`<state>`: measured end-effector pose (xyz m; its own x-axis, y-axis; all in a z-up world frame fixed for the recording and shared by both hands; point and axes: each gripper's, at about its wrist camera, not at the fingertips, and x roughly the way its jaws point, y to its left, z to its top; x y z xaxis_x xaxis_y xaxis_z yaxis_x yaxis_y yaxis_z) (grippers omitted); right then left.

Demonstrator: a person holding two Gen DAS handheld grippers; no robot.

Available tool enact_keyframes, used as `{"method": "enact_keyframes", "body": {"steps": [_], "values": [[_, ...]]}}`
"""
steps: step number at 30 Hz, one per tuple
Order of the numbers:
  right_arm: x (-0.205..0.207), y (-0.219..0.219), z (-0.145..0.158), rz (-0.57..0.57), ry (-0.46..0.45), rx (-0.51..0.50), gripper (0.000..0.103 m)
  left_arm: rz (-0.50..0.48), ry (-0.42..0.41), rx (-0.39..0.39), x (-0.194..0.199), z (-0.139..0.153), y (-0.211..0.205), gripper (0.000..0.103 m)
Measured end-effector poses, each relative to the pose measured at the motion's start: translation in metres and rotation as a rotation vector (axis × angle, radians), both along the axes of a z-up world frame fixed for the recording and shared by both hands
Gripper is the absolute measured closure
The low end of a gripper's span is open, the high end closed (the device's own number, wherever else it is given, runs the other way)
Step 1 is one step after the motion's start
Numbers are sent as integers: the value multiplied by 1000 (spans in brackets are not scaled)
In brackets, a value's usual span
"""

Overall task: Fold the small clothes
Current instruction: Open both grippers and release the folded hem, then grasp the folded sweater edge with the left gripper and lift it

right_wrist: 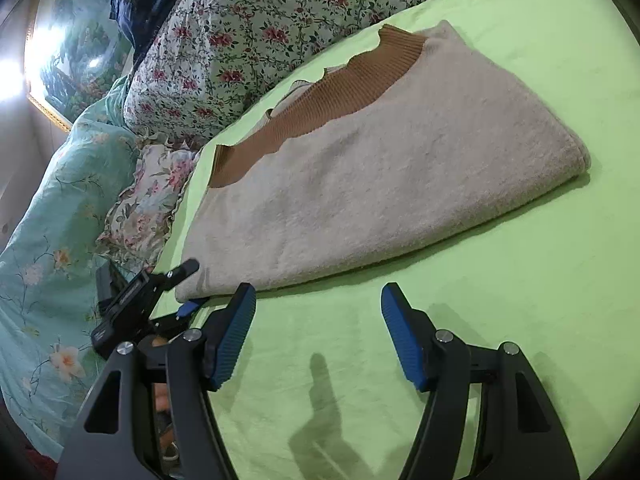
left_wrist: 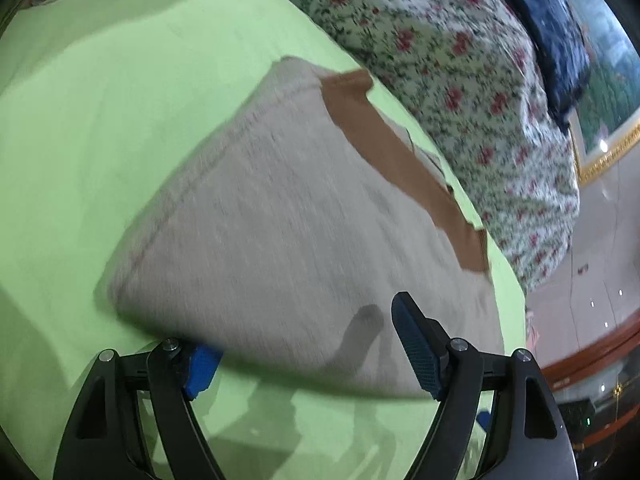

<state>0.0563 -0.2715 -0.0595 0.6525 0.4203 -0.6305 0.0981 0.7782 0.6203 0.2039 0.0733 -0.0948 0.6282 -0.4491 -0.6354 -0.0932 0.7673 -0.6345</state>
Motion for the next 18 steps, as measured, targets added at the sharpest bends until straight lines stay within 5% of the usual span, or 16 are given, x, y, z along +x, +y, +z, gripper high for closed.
{"method": "enact_keyframes", "body": {"steps": [4, 8, 10, 18], "values": [[4, 1, 2, 12, -10, 19, 37, 65, -4, 14, 17, 2, 7, 32], [10, -3, 5, 19, -19, 27, 37, 81, 11, 33, 30, 2, 13, 76], [16, -9, 7, 24, -25, 31, 37, 65, 2, 21, 32, 7, 14, 87], [47, -52, 27, 53, -69, 87, 37, -105, -180, 175, 18, 79, -58, 95]]}}
